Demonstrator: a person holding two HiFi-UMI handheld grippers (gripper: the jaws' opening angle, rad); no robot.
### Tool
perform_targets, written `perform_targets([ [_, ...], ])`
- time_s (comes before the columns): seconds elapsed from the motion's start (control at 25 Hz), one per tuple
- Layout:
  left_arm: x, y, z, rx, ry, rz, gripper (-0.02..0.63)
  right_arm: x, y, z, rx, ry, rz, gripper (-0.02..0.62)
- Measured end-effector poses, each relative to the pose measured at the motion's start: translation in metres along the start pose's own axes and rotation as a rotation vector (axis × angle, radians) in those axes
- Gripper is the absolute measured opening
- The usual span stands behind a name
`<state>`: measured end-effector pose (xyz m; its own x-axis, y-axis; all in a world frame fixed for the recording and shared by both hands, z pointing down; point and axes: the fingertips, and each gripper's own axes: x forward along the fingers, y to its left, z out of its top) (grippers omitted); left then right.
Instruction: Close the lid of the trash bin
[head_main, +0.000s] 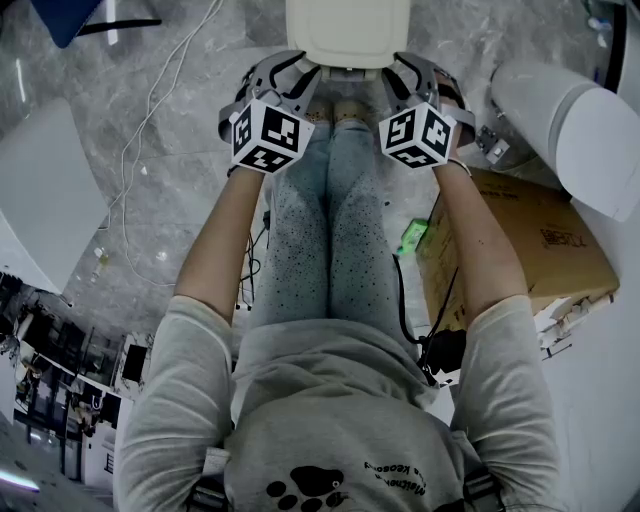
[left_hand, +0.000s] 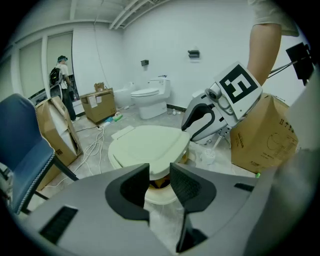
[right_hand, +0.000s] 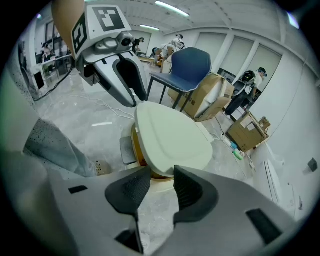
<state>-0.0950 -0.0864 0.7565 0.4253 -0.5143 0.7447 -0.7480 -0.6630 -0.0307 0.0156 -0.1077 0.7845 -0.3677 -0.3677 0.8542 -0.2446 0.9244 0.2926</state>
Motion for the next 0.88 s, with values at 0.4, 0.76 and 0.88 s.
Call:
perform_targets([
  [0.4, 0.026, -0.013, -0.005, -0.052, 0.023, -0.064, 0.137, 0.008, 0.006, -0.008, 0.077, 0.023, 0.039, 0.156],
  [0.76, 0.038, -0.015, -0.015, -0.045, 0.074, -0.079, 0.137, 0.009, 0.013, -0.005, 0.139, -0.005, 0.06, 0.118],
  [0.88, 0.04, -0.015, -0.019, -0.043, 0.09, -0.078, 0.137, 0.008, 0.011, 0.002, 0.17, -0.033, 0.055, 0.073],
])
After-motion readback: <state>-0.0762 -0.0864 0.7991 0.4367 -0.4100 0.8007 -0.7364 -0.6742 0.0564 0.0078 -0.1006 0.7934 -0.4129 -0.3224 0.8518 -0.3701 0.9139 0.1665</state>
